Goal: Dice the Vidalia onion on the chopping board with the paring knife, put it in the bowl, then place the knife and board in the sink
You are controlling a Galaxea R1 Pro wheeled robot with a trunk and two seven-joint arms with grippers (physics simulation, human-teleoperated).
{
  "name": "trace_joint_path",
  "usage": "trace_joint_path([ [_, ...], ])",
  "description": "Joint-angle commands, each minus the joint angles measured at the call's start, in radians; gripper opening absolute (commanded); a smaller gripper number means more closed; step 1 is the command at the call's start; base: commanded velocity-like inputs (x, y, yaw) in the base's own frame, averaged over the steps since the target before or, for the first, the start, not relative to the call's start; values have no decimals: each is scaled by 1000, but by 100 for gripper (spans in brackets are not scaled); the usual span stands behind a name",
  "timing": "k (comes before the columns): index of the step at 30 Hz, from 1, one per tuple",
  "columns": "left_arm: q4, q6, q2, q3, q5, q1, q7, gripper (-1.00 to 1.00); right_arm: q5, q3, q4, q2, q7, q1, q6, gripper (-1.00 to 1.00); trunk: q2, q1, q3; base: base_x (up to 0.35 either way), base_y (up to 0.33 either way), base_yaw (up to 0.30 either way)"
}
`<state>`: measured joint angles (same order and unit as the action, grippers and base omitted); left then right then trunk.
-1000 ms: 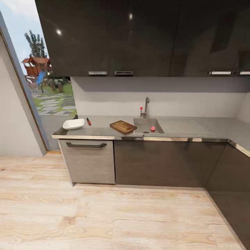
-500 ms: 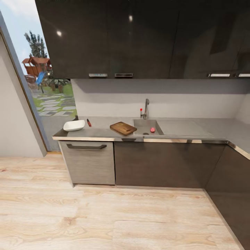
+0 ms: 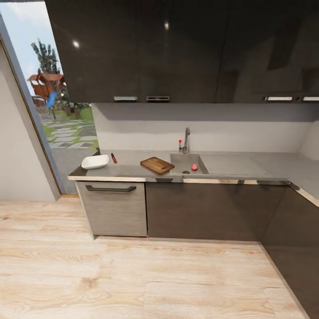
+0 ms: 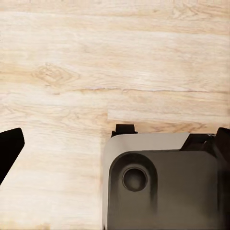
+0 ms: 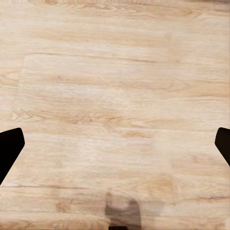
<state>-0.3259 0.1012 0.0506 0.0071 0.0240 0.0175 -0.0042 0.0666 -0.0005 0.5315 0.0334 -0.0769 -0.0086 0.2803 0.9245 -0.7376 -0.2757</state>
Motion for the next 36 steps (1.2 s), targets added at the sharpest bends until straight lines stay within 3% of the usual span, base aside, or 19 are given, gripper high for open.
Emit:
trace_joint_path([
  [1,1,3,0,1,2,1,0,100,7,0,-1,0,-6,-1,2,100,-6,4,2,0,0,0],
  [36,1,3,0,1,4,0,0,100,7,0,-1,0,-7,-1,2,100,-251,138,112,0,0,0],
])
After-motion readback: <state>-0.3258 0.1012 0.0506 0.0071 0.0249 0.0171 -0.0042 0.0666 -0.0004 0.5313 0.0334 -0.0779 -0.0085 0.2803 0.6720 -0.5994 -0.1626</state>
